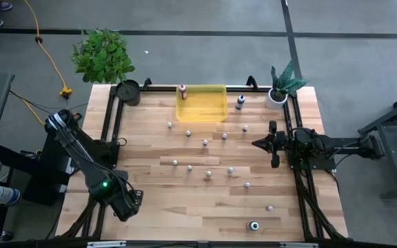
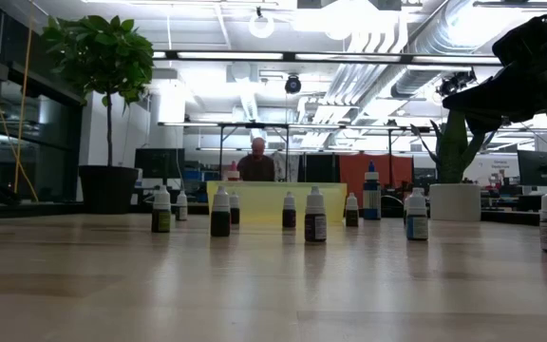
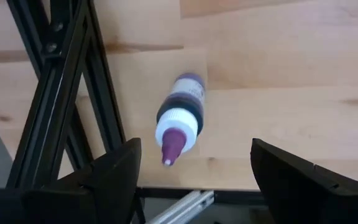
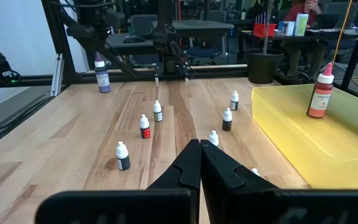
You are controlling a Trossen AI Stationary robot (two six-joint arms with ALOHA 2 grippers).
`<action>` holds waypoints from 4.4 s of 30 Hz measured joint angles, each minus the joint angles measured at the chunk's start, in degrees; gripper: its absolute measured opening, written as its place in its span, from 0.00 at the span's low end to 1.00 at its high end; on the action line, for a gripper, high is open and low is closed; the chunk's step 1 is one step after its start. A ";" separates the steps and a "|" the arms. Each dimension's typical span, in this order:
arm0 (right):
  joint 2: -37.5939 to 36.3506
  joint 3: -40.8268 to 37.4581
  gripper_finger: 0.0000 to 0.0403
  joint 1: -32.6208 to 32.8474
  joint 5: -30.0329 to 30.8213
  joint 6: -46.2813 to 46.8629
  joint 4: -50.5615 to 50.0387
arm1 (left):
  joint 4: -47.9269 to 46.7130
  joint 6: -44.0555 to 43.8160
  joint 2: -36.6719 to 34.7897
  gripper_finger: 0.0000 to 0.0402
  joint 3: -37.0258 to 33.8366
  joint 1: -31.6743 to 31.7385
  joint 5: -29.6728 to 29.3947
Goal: Pick & Place food coloring
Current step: Put the big violet food coloring bottle into the yellow container
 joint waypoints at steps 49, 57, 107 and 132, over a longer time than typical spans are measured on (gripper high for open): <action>0.00 -0.01 0.00 0.00 0.00 0.00 0.01 | 9.45 0.57 2.39 0.28 -7.33 -1.60 4.41; 0.00 -0.01 0.00 0.01 0.02 0.00 0.01 | 8.88 0.72 1.17 0.28 -7.51 -1.57 2.88; 0.00 0.00 0.00 0.02 0.00 0.00 0.02 | -9.53 104.68 12.23 0.28 38.71 48.90 -11.41; 0.09 0.00 0.00 0.00 0.02 0.00 0.00 | -18.79 115.11 38.53 0.28 66.10 73.83 -13.22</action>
